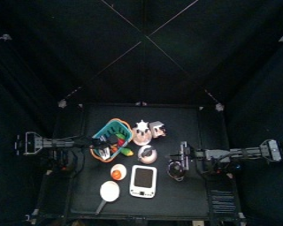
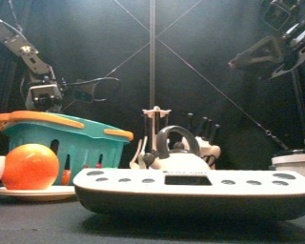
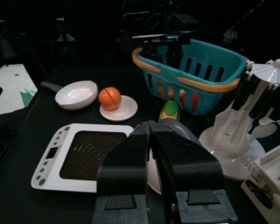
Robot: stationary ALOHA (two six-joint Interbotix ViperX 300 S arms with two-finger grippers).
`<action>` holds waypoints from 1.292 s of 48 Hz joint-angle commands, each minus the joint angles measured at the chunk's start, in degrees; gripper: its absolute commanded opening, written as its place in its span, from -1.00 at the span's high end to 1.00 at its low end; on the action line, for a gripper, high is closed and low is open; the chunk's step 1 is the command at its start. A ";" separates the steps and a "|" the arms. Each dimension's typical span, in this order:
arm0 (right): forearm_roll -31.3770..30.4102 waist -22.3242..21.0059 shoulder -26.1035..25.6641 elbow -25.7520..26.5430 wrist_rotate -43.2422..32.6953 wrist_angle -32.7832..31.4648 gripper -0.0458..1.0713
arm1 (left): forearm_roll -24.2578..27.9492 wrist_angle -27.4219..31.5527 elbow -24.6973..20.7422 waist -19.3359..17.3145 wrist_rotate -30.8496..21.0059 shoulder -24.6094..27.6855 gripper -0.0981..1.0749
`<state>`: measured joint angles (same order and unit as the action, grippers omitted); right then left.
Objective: Grab carrot
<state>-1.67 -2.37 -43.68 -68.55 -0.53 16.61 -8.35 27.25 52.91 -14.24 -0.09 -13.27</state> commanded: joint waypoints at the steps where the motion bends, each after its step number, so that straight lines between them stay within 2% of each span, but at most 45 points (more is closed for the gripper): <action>1: 0.00 -0.35 0.09 0.53 -0.09 0.26 0.86 | 1.05 -0.35 -1.85 0.09 0.09 1.76 -0.60; 18: 0.00 -0.62 0.18 0.26 -0.09 0.26 0.86 | 2.20 -0.44 -3.08 -0.26 0.00 6.94 -0.60; 35: 0.00 -0.79 0.09 0.18 -0.09 0.26 0.86 | 4.39 -0.53 -3.16 -0.26 -0.35 7.65 -0.58; 41: 0.00 -0.79 0.18 0.09 -0.09 0.26 0.86 | 5.36 -0.97 -3.16 -0.26 -0.26 7.47 -0.45; 51: 0.00 -0.79 0.18 0.00 -0.09 0.26 0.86 | 5.45 -0.53 -3.25 -0.35 -0.18 6.86 -0.07; 62: 0.00 -1.76 0.18 0.00 -0.09 0.26 0.86 | 4.83 -0.26 -3.34 0.09 -0.35 2.72 -0.05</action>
<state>-1.67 -3.60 -43.59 -69.08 -0.62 16.61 -3.16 27.16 50.80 -14.50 -0.35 -7.91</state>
